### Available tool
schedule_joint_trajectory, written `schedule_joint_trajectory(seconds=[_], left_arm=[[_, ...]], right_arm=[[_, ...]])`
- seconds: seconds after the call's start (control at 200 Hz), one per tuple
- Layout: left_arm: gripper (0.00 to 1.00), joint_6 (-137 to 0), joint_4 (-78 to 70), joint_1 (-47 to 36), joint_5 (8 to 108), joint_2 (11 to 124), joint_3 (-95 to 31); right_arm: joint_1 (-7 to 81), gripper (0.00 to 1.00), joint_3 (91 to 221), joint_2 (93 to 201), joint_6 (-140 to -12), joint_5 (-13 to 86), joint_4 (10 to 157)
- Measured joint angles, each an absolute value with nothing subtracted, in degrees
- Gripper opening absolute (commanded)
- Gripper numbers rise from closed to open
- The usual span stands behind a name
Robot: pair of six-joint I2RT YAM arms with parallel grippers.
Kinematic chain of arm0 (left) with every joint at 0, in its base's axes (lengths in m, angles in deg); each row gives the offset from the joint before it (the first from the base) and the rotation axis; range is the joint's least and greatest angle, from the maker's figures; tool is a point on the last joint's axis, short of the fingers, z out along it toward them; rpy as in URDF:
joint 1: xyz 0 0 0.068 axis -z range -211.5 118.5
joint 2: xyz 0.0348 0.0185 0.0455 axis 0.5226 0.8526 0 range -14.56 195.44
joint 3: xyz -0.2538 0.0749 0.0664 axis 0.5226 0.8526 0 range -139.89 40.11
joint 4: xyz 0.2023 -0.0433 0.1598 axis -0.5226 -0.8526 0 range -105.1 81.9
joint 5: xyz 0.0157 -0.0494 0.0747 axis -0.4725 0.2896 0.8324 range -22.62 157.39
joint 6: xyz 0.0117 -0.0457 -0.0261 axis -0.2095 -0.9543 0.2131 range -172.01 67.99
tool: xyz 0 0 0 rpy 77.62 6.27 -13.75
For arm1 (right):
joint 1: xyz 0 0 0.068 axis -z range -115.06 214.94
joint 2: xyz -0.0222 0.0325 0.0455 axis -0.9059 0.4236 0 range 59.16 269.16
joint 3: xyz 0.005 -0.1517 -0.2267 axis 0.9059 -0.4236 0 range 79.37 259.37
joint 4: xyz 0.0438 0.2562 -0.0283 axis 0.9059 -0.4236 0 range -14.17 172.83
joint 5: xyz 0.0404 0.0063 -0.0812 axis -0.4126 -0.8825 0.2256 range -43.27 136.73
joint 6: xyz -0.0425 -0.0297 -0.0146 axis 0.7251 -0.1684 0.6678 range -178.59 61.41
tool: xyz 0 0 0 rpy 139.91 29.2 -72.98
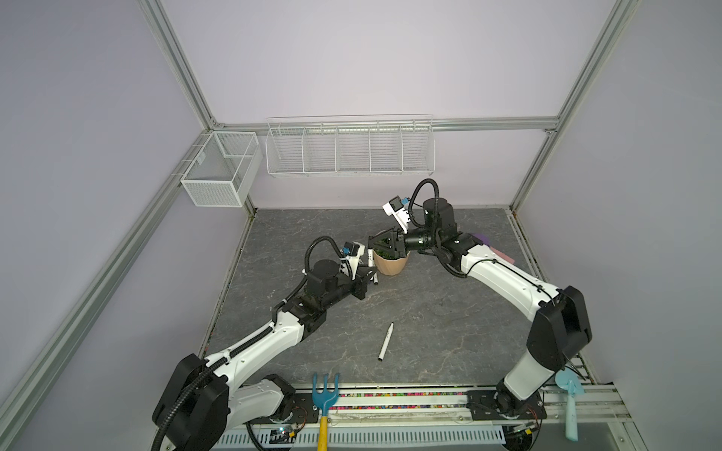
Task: Insert the pens into the pen caps
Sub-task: 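Press the black cap down onto the marker tip with the right gripper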
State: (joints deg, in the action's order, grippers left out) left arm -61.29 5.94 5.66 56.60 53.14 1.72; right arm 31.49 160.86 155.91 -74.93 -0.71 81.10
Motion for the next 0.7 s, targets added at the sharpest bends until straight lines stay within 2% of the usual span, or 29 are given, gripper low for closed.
schedule_joint_trajectory(seconds=[0.26,0.7], left_arm=[[0.00,-59.56,11.23,4.88,61.39,53.58,0.95],[0.00,-51.83,22.01,9.97,67.79,53.91,3.64]], right_arm=[[30.29,0.22,161.25,155.52,-72.83,-2.46,71.79],[31.31,0.37,160.42,152.64,-72.70,-0.71,65.64]])
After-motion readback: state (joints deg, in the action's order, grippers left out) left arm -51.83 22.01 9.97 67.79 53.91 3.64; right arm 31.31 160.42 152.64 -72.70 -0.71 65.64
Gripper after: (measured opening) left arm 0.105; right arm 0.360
